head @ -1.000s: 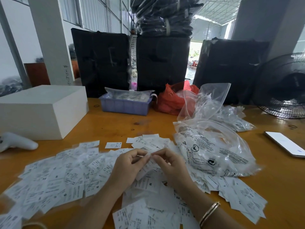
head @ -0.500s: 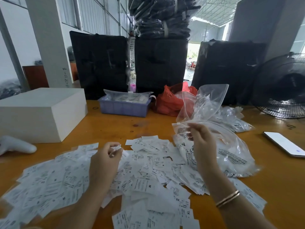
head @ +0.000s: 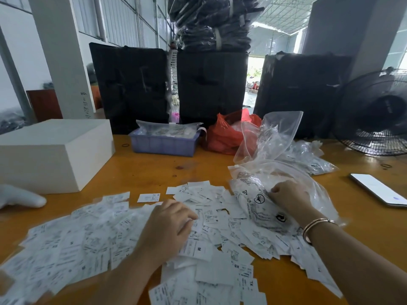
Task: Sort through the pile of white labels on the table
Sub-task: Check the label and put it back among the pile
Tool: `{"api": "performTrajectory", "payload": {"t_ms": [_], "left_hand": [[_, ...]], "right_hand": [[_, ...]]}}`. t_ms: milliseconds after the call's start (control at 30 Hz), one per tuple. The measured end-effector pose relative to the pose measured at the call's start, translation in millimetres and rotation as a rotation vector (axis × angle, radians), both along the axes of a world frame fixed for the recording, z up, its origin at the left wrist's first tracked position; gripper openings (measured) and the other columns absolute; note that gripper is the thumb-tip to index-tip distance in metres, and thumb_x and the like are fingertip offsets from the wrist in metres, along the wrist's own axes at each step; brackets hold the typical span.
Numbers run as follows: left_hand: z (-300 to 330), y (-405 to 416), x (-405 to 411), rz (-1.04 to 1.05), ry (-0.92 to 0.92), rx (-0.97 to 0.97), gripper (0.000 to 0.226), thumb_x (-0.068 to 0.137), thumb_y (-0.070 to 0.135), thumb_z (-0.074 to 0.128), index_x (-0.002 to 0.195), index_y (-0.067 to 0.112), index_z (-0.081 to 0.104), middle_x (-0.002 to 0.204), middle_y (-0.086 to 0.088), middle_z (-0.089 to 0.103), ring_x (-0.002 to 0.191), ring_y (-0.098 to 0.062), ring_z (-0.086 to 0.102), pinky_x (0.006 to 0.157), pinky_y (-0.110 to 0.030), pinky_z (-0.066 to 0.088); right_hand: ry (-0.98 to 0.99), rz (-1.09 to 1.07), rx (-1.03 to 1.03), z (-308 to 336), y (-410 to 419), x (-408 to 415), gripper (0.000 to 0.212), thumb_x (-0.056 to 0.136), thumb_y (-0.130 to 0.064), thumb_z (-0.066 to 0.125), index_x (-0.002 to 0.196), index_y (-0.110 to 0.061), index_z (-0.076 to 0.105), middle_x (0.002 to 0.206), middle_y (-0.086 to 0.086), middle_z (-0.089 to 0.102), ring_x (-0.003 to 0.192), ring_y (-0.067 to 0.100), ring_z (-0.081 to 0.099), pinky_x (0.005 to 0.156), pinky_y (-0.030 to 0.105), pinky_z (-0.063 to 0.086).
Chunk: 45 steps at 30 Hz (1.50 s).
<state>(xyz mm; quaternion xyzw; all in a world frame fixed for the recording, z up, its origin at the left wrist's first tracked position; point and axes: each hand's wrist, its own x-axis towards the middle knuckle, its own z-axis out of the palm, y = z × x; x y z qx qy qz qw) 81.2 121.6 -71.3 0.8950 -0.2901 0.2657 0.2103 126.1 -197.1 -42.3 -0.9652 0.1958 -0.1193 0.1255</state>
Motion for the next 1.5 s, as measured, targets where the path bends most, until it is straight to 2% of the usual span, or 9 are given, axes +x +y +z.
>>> {"api": "performTrajectory", "payload": {"t_ms": [200, 400, 633, 800, 900, 1067, 1200, 1400, 1500], "left_hand": [[-7.9, -3.3, 3.5, -0.02, 0.126, -0.073, 0.014, 0.09, 0.03, 0.06, 0.099, 0.032, 0.069, 0.096, 0.03, 0.054, 0.103, 0.005, 0.042, 0.091, -0.014, 0.028], [-8.7, -2.9, 5.0, -0.015, 0.151, -0.096, 0.013, 0.09, 0.029, 0.061, 0.098, 0.032, 0.069, 0.092, 0.032, 0.051, 0.1, 0.005, 0.042, 0.089, -0.016, 0.031], [-6.6, -2.7, 3.9, -0.019, 0.174, -0.14, 0.013, 0.09, 0.026, 0.061, 0.098, 0.03, 0.07, 0.092, 0.028, 0.055, 0.099, 0.006, 0.042, 0.089, -0.019, 0.032], [-3.0, -4.0, 4.3, 0.04, 0.157, -0.24, 0.016, 0.09, 0.02, 0.063, 0.102, 0.028, 0.069, 0.098, 0.026, 0.054, 0.102, 0.003, 0.044, 0.092, -0.023, 0.034], [2.2, -2.9, 1.9, 0.043, 0.168, -0.407, 0.019, 0.092, 0.024, 0.059, 0.104, 0.038, 0.061, 0.102, 0.035, 0.052, 0.102, 0.011, 0.046, 0.087, -0.012, 0.033], [10.4, -1.7, -4.2, -0.026, 0.367, -0.658, 0.026, 0.087, 0.053, 0.046, 0.111, 0.049, 0.052, 0.11, 0.036, 0.056, 0.108, 0.021, 0.045, 0.082, -0.008, 0.037], [13.1, -2.3, -7.7, -0.116, 0.508, -0.583, 0.05, 0.077, 0.065, 0.055, 0.123, 0.056, 0.037, 0.115, 0.045, 0.047, 0.11, 0.026, 0.041, 0.084, -0.006, 0.039], [7.9, -5.2, -4.9, 0.014, 0.327, -0.518, 0.04, 0.083, 0.015, 0.071, 0.114, 0.037, 0.058, 0.085, 0.017, 0.066, 0.087, 0.011, 0.057, 0.077, -0.006, 0.048], [8.5, -3.1, -3.5, 0.046, 0.328, -0.616, 0.026, 0.087, 0.013, 0.066, 0.103, 0.033, 0.066, 0.092, 0.018, 0.066, 0.091, 0.013, 0.056, 0.073, -0.003, 0.046]], "right_hand": [[-0.042, -0.04, 0.178, 3.0, 4.1, -2.1, 0.025, 0.084, -0.028, 0.061, 0.079, -0.007, 0.072, 0.08, 0.009, 0.07, 0.066, 0.018, 0.054, 0.066, 0.028, 0.037], [-0.076, -0.021, 0.092, 9.1, 3.8, -2.9, 0.039, 0.085, -0.016, 0.054, 0.048, -0.017, 0.041, 0.051, 0.0, 0.039, 0.051, 0.018, 0.038, 0.062, 0.031, 0.03], [-0.498, 0.027, -0.025, 16.7, 14.5, -11.3, 0.034, 0.092, -0.019, 0.05, 0.058, -0.014, 0.047, 0.052, -0.002, 0.046, 0.05, 0.016, 0.04, 0.054, 0.031, 0.03], [-0.632, 0.361, 0.509, 31.4, 64.8, -24.1, 0.007, 0.091, -0.017, 0.059, 0.085, -0.019, 0.057, 0.079, -0.005, 0.066, 0.064, 0.007, 0.058, 0.055, 0.012, 0.044], [-0.47, 0.587, 0.797, 22.7, 106.9, -39.3, 0.006, 0.088, -0.013, 0.063, 0.089, -0.018, 0.059, 0.078, -0.004, 0.071, 0.072, 0.003, 0.066, 0.063, 0.012, 0.05], [-0.247, 0.732, 0.963, -1.8, 147.6, -55.9, 0.02, 0.091, -0.004, 0.056, 0.092, -0.024, 0.062, 0.076, -0.012, 0.072, 0.074, 0.0, 0.066, 0.066, 0.01, 0.047], [-0.172, 0.754, 0.952, -9.5, 154.4, -58.4, 0.033, 0.092, 0.002, 0.05, 0.092, -0.029, 0.063, 0.068, -0.014, 0.067, 0.072, -0.001, 0.063, 0.067, 0.013, 0.046], [-0.247, 0.605, 0.959, -14.8, 150.9, -51.9, 0.016, 0.096, -0.014, 0.051, 0.101, -0.028, 0.056, 0.077, -0.008, 0.069, 0.067, 0.004, 0.058, 0.062, 0.015, 0.045], [-0.314, 0.413, 0.576, -18.2, 144.3, -44.2, 0.017, 0.098, -0.023, 0.047, 0.105, -0.022, 0.062, 0.093, -0.01, 0.064, 0.072, 0.006, 0.052, 0.066, 0.018, 0.043]]}}
